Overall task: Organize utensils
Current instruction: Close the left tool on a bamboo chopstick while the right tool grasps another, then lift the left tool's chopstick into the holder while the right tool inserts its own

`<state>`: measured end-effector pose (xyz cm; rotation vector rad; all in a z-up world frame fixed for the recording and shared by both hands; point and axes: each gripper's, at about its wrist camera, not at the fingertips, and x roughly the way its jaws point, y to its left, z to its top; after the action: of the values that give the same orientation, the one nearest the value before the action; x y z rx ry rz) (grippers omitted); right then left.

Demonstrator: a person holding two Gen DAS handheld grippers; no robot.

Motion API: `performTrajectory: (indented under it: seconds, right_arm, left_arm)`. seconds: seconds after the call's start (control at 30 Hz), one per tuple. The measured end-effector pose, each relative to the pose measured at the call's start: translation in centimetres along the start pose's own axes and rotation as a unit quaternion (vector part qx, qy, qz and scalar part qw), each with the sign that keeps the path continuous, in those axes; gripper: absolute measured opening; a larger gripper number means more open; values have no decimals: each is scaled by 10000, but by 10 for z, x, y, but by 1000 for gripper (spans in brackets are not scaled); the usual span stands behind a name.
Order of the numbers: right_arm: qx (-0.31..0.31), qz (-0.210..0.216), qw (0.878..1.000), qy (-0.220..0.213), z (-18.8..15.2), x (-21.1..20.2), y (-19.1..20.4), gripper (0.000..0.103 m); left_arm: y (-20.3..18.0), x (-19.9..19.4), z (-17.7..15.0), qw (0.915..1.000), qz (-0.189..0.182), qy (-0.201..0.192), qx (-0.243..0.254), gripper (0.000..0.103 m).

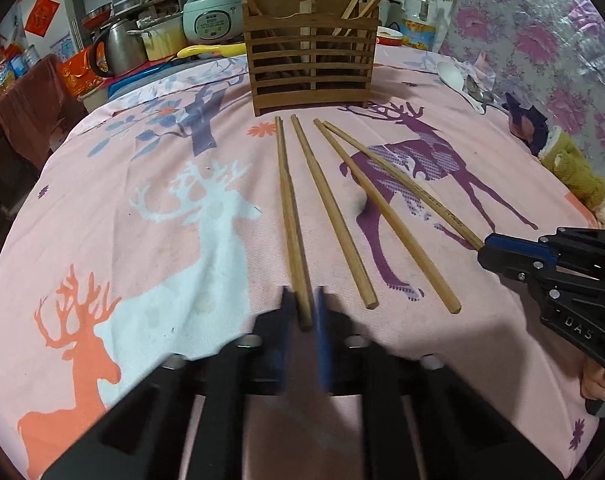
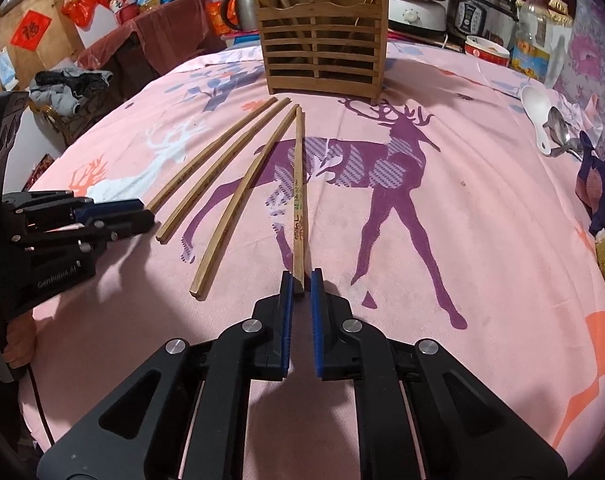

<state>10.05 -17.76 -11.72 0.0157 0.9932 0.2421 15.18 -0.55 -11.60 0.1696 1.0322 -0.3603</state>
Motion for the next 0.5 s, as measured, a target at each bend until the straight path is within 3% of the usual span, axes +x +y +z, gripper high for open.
performTrajectory:
  seconds: [0.23,0.33,0.5]
  right_arm:
    - [-34,-14,10000,13,1,1,0,11]
    - [12,51,10000,6,1,1,-1,6]
    - [39,42,9998,-205,2,-7,-2,6]
  left_arm:
    - [0,1,0,10000,-12,16,-16,9]
    - [-2,0,0,10000,41,-7,33,9]
    - [0,-13,2,9996,61,-265,-43,8]
